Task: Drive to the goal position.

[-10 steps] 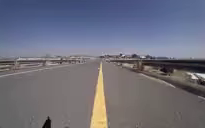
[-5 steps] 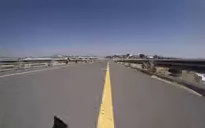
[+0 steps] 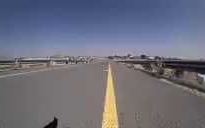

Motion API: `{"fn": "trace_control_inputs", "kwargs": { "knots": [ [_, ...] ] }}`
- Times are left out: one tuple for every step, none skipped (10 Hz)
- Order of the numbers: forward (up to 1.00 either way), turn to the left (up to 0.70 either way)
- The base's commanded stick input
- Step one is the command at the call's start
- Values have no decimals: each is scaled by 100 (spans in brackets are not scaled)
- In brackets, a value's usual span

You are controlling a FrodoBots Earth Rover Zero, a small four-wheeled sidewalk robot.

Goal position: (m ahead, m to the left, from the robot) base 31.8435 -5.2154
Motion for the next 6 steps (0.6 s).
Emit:
{"fn": "trace_control_inputs", "kwargs": {
  "knots": [
    [100,13],
    [100,26],
    [100,15],
    [100,3],
    [100,0],
    [100,0]
  ]
}}
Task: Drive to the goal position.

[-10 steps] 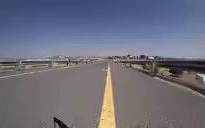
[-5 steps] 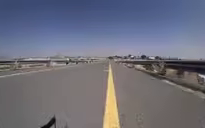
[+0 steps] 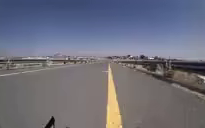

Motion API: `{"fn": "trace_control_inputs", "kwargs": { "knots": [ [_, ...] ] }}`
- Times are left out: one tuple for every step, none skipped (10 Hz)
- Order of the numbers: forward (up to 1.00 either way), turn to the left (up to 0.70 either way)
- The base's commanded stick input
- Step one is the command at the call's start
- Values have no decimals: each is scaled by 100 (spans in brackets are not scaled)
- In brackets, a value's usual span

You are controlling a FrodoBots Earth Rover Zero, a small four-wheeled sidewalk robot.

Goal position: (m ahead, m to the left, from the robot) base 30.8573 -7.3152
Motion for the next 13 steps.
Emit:
{"fn": "trace_control_inputs", "kwargs": {
  "knots": [
    [100,0],
    [100,0],
    [100,0],
    [100,0],
    [100,0],
    [100,0],
    [100,0],
    [100,0],
    [100,0],
    [100,0],
    [100,0],
    [100,0],
    [100,0]
  ]
}}
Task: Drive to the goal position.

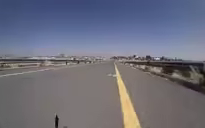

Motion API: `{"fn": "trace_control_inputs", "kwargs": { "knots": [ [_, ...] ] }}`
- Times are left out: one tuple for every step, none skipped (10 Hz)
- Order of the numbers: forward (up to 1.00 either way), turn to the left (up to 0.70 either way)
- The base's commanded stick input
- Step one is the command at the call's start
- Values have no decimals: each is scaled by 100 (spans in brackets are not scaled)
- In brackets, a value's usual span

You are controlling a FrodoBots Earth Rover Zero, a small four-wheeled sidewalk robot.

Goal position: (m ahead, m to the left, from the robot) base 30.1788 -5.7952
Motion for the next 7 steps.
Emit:
{"fn": "trace_control_inputs", "kwargs": {
  "knots": [
    [100,0],
    [100,0],
    [100,0],
    [100,0],
    [100,0],
    [100,0],
    [100,0]
  ]
}}
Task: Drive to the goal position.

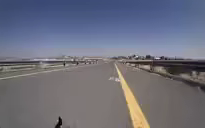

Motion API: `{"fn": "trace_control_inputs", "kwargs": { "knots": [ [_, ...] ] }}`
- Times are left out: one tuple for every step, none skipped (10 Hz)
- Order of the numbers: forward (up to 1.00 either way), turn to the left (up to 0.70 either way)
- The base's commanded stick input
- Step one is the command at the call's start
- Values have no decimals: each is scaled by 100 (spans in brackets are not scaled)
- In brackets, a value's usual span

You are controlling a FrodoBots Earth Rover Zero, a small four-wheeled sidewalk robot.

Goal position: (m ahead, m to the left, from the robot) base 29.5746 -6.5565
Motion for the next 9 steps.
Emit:
{"fn": "trace_control_inputs", "kwargs": {
  "knots": [
    [100,0],
    [100,0],
    [100,0],
    [100,0],
    [100,0],
    [100,0],
    [100,0],
    [100,0],
    [100,0]
  ]
}}
